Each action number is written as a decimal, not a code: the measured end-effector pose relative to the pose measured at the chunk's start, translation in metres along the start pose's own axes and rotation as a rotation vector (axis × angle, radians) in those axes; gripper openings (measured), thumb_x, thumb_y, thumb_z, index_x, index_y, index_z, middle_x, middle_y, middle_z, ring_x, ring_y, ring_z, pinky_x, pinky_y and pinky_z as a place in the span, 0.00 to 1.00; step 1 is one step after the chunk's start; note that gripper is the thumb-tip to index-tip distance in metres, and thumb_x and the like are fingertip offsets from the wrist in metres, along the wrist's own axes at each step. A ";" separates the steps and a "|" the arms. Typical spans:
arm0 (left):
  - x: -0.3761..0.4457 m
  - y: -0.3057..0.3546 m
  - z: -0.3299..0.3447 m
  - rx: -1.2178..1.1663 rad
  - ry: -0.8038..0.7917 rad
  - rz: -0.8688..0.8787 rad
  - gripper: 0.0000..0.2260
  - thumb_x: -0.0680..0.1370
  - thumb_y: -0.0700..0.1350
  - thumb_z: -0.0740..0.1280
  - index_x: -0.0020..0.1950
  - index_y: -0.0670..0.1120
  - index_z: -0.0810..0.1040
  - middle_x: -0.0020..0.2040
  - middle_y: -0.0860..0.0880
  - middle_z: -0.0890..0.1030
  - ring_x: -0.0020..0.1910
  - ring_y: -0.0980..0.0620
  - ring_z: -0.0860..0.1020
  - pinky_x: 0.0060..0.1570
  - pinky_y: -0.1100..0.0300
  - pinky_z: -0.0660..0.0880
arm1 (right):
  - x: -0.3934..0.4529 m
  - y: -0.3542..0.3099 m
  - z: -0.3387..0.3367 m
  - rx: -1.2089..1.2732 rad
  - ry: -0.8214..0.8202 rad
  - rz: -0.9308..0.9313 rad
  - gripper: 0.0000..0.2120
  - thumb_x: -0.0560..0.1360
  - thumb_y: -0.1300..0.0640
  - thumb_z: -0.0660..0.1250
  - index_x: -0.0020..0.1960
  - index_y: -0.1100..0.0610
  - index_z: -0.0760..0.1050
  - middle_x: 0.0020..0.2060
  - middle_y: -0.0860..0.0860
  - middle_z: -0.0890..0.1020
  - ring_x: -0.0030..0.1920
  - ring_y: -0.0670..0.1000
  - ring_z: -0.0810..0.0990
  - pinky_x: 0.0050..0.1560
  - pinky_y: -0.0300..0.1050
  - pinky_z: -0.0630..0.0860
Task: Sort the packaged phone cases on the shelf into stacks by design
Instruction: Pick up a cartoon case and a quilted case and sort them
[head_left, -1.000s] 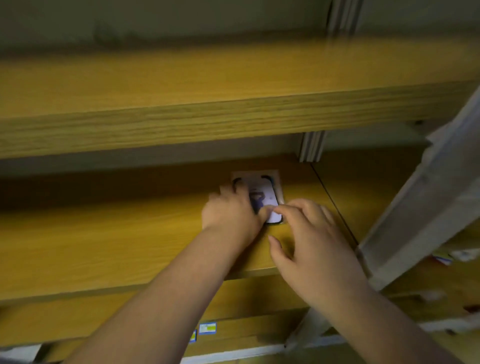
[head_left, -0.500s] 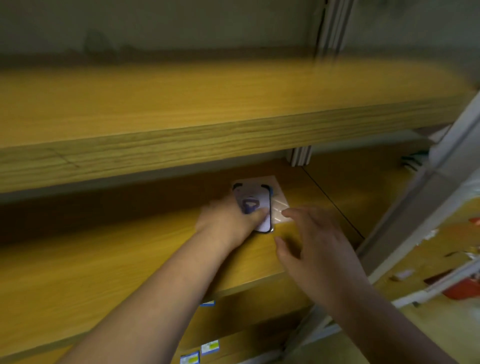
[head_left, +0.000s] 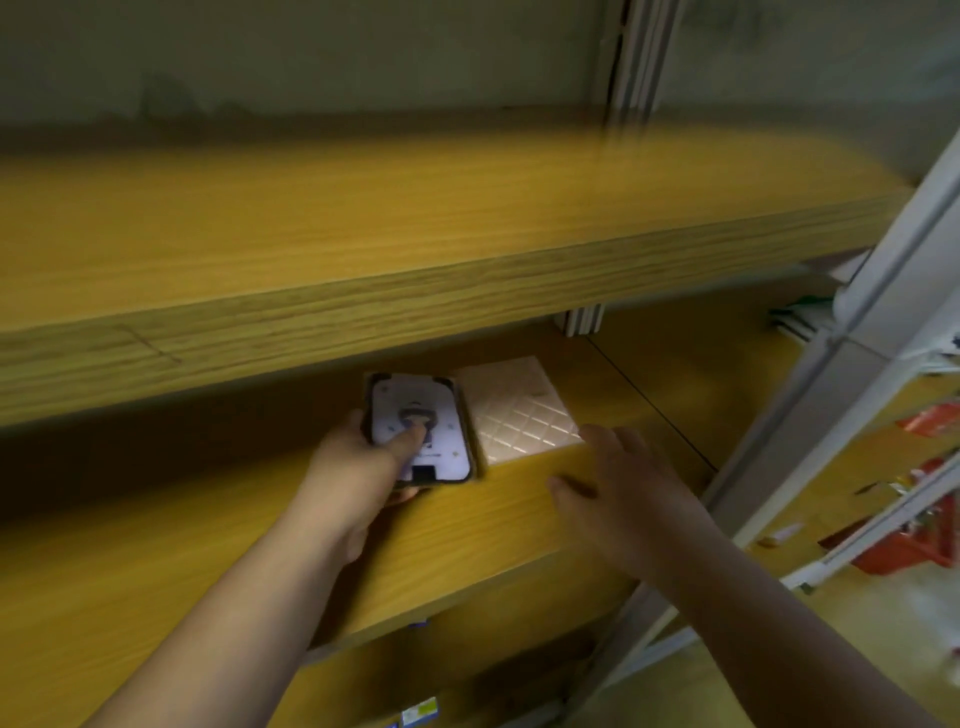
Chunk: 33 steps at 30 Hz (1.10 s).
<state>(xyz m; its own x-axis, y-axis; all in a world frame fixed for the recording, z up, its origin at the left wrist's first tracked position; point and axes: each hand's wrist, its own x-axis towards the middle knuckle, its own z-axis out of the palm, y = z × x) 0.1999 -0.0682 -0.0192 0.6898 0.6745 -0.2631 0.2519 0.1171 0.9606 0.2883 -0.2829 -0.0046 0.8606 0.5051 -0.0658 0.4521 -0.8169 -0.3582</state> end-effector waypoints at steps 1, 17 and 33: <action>-0.005 -0.002 -0.008 -0.030 0.006 0.013 0.12 0.78 0.43 0.71 0.60 0.48 0.77 0.48 0.48 0.85 0.41 0.53 0.84 0.28 0.64 0.76 | 0.007 -0.001 0.001 -0.021 -0.036 0.028 0.31 0.76 0.38 0.62 0.73 0.52 0.62 0.67 0.53 0.71 0.65 0.54 0.69 0.60 0.49 0.69; -0.057 -0.023 -0.056 -0.168 -0.010 0.088 0.13 0.77 0.41 0.71 0.60 0.49 0.75 0.48 0.47 0.87 0.41 0.49 0.87 0.29 0.58 0.79 | 0.056 -0.056 0.034 -0.111 0.029 0.197 0.51 0.64 0.28 0.70 0.73 0.59 0.58 0.67 0.61 0.68 0.67 0.62 0.69 0.64 0.56 0.69; -0.065 -0.029 -0.058 -0.332 -0.050 0.038 0.10 0.78 0.39 0.68 0.58 0.45 0.76 0.47 0.44 0.87 0.42 0.47 0.87 0.35 0.56 0.84 | 0.008 -0.013 0.019 1.112 -0.136 0.345 0.16 0.77 0.55 0.70 0.64 0.55 0.76 0.54 0.54 0.84 0.53 0.55 0.83 0.42 0.45 0.80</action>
<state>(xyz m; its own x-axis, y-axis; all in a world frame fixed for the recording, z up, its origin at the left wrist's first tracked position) 0.1080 -0.0731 -0.0251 0.7289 0.6473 -0.2228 -0.0034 0.3289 0.9444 0.2850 -0.2632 -0.0181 0.8347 0.3849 -0.3937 -0.3126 -0.2573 -0.9144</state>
